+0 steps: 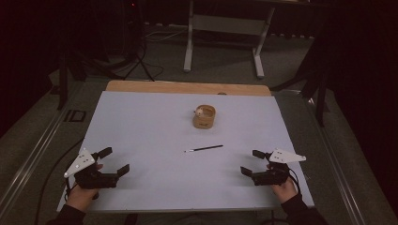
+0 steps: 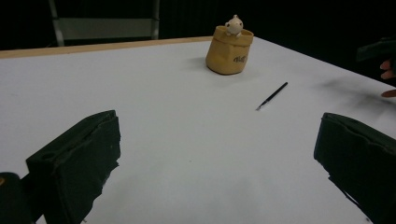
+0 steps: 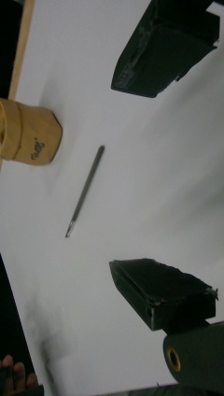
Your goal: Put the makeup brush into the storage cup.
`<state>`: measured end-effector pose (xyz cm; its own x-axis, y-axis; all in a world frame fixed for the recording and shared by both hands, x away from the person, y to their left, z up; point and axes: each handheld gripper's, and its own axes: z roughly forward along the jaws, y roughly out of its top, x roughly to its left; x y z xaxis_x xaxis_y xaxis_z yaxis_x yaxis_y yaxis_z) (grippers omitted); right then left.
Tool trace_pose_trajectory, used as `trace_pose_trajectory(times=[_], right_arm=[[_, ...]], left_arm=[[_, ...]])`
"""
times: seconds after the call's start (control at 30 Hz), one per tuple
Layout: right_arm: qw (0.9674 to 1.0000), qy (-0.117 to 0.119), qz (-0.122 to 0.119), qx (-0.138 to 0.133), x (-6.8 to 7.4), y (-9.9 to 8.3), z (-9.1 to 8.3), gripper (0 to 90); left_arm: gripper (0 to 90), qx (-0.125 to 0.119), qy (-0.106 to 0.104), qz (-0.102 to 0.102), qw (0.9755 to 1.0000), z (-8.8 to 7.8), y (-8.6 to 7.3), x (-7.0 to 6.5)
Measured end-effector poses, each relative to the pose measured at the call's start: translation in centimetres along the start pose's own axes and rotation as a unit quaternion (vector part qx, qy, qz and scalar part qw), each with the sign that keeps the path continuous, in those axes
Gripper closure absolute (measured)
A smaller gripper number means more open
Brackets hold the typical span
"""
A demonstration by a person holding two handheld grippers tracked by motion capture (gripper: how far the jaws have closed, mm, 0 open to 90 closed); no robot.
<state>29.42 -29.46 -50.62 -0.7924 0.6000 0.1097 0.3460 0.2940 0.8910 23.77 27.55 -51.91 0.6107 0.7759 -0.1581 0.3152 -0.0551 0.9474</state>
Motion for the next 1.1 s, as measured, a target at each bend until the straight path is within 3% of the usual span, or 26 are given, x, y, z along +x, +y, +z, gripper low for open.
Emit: trace_pose_trajectory(times=[0.4,1.1], right_arm=[[0.9997,0.009,-0.010,0.019,0.25,-0.06,0.19,11.8],[0.9993,-0.001,-0.022,0.032,0.40,0.09,0.72,11.8]], left_arm=[[0.5,-0.002,0.001,0.006,1.0000,0.04,0.20,-0.26],[0.5,-0.016,0.011,0.018,0.9997,-0.66,0.82,-0.60]])
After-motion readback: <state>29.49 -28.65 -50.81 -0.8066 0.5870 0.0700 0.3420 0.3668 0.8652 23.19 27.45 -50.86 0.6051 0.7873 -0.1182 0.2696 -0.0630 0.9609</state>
